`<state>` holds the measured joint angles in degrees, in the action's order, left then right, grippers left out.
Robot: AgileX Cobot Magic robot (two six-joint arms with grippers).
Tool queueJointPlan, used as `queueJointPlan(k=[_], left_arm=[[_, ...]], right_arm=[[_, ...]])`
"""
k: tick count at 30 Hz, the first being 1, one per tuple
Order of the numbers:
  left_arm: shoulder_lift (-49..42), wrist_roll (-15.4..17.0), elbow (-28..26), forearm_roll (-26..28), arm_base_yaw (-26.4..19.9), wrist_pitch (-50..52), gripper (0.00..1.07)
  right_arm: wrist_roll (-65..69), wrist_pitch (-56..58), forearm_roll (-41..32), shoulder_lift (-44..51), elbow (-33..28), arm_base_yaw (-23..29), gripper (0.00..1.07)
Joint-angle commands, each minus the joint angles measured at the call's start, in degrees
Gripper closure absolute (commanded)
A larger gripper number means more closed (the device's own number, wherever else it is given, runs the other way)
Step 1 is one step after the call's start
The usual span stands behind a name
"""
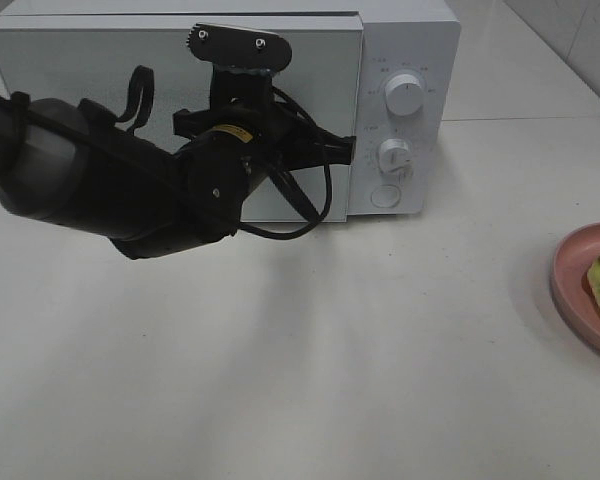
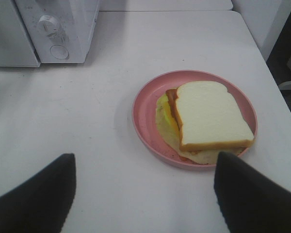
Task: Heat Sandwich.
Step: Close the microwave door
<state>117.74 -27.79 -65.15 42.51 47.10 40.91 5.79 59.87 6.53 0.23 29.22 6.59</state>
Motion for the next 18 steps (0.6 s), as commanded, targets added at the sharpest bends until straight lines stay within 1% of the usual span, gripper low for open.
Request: queueJointPlan(k=[1,6,14,18], left_arm=[[0.3,-0.1,-2.3,1.1,-0.7,2.5,1.07],[0.4,-1.3,-2.5,1.4,-1.3,2.5,1.07],[0.6,-1.3,-2.6,2.0,-2.5,2.6,1.07],[1.8,-1.3,-4.8,2.1,-2.5,2.1,1.07]], right_arm=[[-0.3,-0.4,0.0,1.5,-0.2,-0.3,0.32],[-0.3,-0.4,0.0,1.5,-0.2,-0.3,0.32],[-0.3,-0.4,0.0,1.5,-0.2,-0.3,0.32],[-0.3,-0.4,0.0,1.5,-0.2,-0.3,0.32]])
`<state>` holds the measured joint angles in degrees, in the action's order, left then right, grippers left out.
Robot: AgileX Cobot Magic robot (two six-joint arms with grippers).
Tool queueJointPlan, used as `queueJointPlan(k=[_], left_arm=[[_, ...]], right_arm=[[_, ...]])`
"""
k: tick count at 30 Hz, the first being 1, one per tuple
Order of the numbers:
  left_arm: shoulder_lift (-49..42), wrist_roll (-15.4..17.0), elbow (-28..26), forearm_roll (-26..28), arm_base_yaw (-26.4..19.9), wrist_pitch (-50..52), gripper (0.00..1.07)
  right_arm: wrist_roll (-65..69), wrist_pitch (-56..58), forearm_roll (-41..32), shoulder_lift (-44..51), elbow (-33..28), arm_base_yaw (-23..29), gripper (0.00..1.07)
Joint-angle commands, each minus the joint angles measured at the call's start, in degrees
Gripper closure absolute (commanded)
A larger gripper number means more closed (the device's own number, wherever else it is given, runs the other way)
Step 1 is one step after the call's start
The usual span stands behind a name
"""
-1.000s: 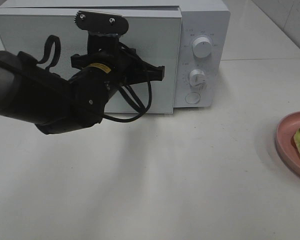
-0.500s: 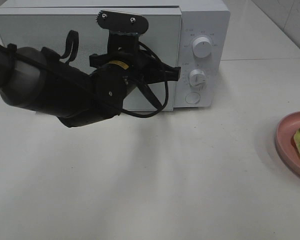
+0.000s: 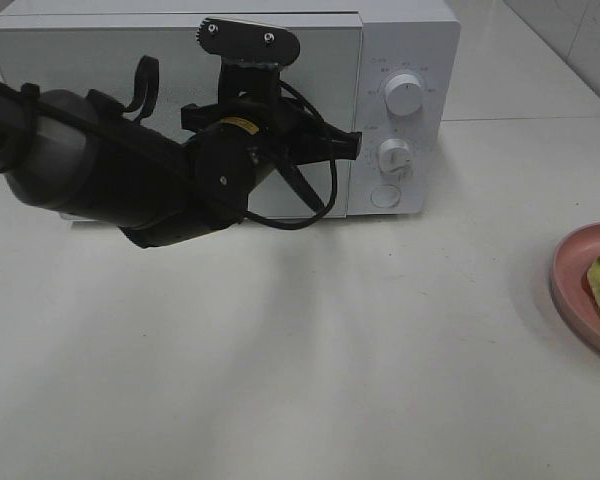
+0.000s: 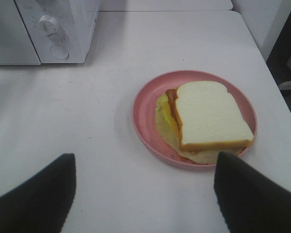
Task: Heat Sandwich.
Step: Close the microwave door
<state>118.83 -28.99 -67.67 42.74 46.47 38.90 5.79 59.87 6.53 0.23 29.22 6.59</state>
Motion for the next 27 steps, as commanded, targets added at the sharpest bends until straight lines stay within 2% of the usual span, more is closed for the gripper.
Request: queueJointPlan(k=[1,21,26,27], left_arm=[[0.7,-0.1,-2.2,1.8,-1.8,4.1,1.07],[0.9,-0.1,-3.0,1.8,-1.5,3.3,1.07],[0.2,-2.8,-3.0,2.3,0.6,3.4,1.07],[0.2,-4.9,-3.0,3.4,1.8,3.4,1.07]], right_arm=[[-0.3,-0.4,0.0,1.5,-0.2,-0.3,0.32],[-0.3,-0.4,0.0,1.5,-0.2,-0.3,0.32],[-0.3,-0.4,0.0,1.5,-0.2,-0.3,0.32],[-0.3,-0.4,0.0,1.5,-0.2,-0.3,0.32]])
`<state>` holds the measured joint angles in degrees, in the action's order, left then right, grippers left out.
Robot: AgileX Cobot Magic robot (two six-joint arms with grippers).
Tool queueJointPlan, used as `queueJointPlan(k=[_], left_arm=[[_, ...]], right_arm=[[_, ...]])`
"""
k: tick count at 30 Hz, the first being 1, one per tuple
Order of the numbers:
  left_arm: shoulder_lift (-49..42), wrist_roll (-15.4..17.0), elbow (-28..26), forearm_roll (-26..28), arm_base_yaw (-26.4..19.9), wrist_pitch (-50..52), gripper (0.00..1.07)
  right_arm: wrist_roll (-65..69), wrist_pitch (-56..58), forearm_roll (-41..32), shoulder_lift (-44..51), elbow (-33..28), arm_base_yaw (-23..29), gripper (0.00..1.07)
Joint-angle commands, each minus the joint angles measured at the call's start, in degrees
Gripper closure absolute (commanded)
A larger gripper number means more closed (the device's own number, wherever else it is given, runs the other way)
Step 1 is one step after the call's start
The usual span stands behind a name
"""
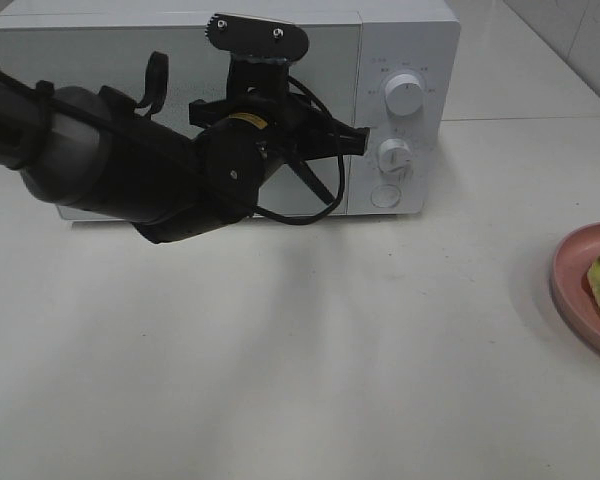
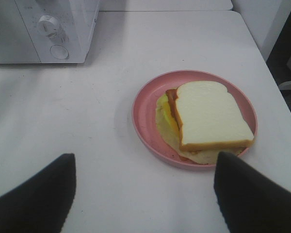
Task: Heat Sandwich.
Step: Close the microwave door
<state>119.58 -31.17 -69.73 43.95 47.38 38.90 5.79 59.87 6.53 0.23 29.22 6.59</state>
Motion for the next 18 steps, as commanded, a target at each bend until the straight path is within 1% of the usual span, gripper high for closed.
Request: queueJointPlan(k=[1,2,3,4,7,8,12,13,14,17,18], left_arm=[[-0.5,-3.7,-0.9,3.2,1.3,3.4,1.07],[-0.5,-4.7,-0.9,4.7,1.8,3.4,1.07],[-0.6,-6.4,-0.9,7.6,2.8,3.4,1.07],[-0.6,-6.4,-0.9,7.6,2.8,3.4,1.07],[-1.3,-8.6,-0.6,11.2,4.4,3.3,1.07],[-2.3,-9.6,0.2,11.9,5.1,3.3,1.07],[-4.4,-10.1,2.2,12.2,5.7,2.6,1.07],[-5.7,-10.1,3.6,12.5,6.0,0.6,1.07],[-5.7,-10.1,3.6,12.5,6.0,0.6,1.07],[-8.2,-10.1,5.6,12.4,6.0,-4.8,1.07],[-8.2,-10.1,5.6,12.4,6.0,-4.8,1.07]], right_arm=[[-0.3,-0.4,0.0,1.5,-0.2,-0.3,0.32],[-0.3,-0.4,0.0,1.5,-0.2,-0.3,0.32],[-0.3,-0.4,0.0,1.5,-0.2,-0.3,0.32],[-0.3,-0.4,0.0,1.5,-0.2,-0.3,0.32],[-0.3,-0.4,0.0,1.5,-0.2,-0.3,0.32],[-0.3,-0.4,0.0,1.5,-0.2,-0.3,0.32],[-0.3,-0.4,0.0,1.5,-0.2,-0.3,0.32],[-0.3,-0.4,0.0,1.5,-0.2,-0.3,0.32],[-0.3,-0.4,0.0,1.5,-0.2,-0.3,0.32],[-0.3,-0.4,0.0,1.5,-0.2,-0.3,0.32],[-0.3,-0.4,0.0,1.5,-0.2,-0.3,0.32]])
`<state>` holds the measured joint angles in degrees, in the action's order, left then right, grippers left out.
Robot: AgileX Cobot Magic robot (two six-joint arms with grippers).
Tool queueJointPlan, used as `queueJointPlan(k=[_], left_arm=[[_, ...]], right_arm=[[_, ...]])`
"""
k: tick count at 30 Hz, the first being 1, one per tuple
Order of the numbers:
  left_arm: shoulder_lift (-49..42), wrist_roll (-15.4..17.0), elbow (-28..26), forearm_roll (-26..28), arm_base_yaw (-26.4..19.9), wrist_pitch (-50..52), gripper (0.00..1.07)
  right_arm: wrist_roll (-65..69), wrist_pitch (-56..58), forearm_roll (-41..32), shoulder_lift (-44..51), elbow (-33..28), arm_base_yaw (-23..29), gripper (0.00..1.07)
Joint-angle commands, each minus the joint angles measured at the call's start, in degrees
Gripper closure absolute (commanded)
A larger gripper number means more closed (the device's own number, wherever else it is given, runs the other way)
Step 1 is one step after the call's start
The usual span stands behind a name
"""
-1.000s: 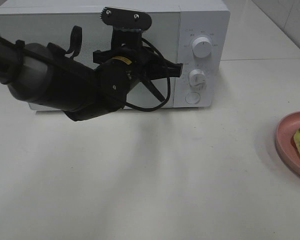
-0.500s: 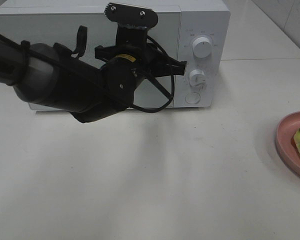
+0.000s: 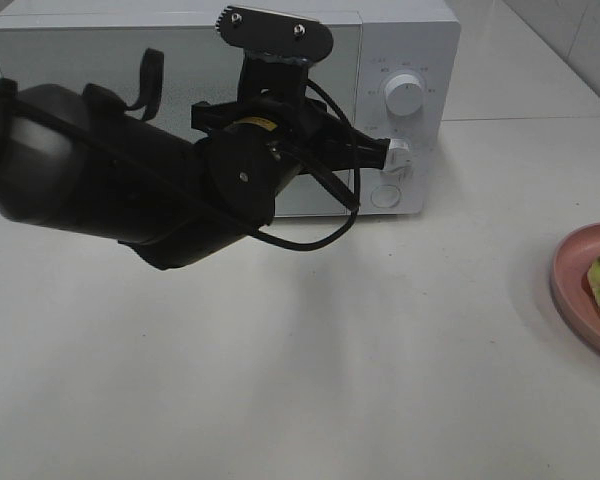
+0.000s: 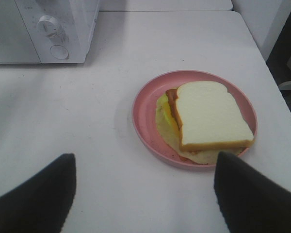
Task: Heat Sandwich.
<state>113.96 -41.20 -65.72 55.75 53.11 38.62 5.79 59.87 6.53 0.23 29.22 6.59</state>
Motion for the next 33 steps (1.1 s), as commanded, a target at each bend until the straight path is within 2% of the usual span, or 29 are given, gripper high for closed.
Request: queueJointPlan(k=[1,3,4,8,9,13,15,17,19,20,21,22,23,24,25,26,27,28,29,31,32,33], left_arm=[[-4.3,-0.6,2.9,0.4,0.2,-7.4,1.07],[-5.8,-2.0,3.9,0.3,0.2,-10.8,1.07],[-7.4,-3.7,4.4,0.4,0.2,-15.1,1.07],[-9.2,-5.8,5.0,0.4,-0.2,-20.5,1.07],[-10.1,-6.0,5.0,0.5,-1.1,-25.4,1.07],[-11.1,-6.0,5.0,0.4,-3.7,-32.5,1.07],[-12.1,-6.0,5.0,-0.1,-6.5,-41.4,1.07],[-12.3,-5.8,5.0,-0.4,-7.6,-44.0,1.07],[-13.6,-5.0,5.0,-0.9,-10.1,-50.9,0.98],[-13.6,-5.0,5.0,-0.9,-10.1,-50.9,0.98],[-14.0,-4.5,5.0,-1.5,-10.7,-52.7,0.92],[-14.5,-3.6,5.0,-2.2,-11.5,-54.8,0.82],[-15.6,-0.9,5.0,-4.7,-13.1,-59.4,0.53],[-16.2,0.6,5.0,-6.1,-13.8,-61.1,0.41],[-16.2,0.6,5.0,-6.1,-13.8,-61.1,0.41],[-16.8,2.9,5.0,-8.1,-14.4,-63.4,0.26],[-18.2,7.3,5.0,-12.5,-15.8,-67.6,0.05],[-18.9,9.2,5.0,-15.2,-16.6,-70.0,0.06],[-18.9,9.2,5.0,-15.2,-16.6,-70.0,0.06],[-20.3,12.9,5.0,-19.9,-18.4,-75.0,0.07],[-21.8,16.7,5.0,-24.0,-20.1,-78.3,0.07],[-22.7,18.9,5.0,-26.3,-21.2,-80.3,0.07]], right_arm=[[-0.3,-0.4,0.0,1.5,-0.2,-0.3,0.32],[-0.3,-0.4,0.0,1.5,-0.2,-0.3,0.32],[-0.3,-0.4,0.0,1.5,-0.2,-0.3,0.32],[-0.3,-0.4,0.0,1.5,-0.2,-0.3,0.32],[-0.3,-0.4,0.0,1.5,-0.2,-0.3,0.32],[-0.3,-0.4,0.0,1.5,-0.2,-0.3,0.32],[-0.3,-0.4,0.0,1.5,-0.2,-0.3,0.32],[-0.3,-0.4,0.0,1.5,-0.2,-0.3,0.32],[-0.3,-0.4,0.0,1.5,-0.2,-0.3,0.32],[-0.3,-0.4,0.0,1.5,-0.2,-0.3,0.32],[-0.3,-0.4,0.0,1.5,-0.2,-0.3,0.32],[-0.3,-0.4,0.0,1.5,-0.2,-0.3,0.32],[-0.3,-0.4,0.0,1.5,-0.2,-0.3,0.32],[-0.3,-0.4,0.0,1.5,-0.2,-0.3,0.32],[-0.3,-0.4,0.0,1.5,-0.2,-0.3,0.32],[-0.3,-0.4,0.0,1.5,-0.2,-0.3,0.32],[-0.3,-0.4,0.0,1.5,-0.2,-0.3,0.32],[-0.3,-0.4,0.0,1.5,-0.2,-0.3,0.32],[-0.3,-0.4,0.0,1.5,-0.2,-0.3,0.32],[-0.3,-0.4,0.0,1.5,-0.2,-0.3,0.32],[-0.3,-0.4,0.0,1.5,-0.2,-0.3,0.32],[-0.3,-0.4,0.0,1.5,-0.2,-0.3,0.32]])
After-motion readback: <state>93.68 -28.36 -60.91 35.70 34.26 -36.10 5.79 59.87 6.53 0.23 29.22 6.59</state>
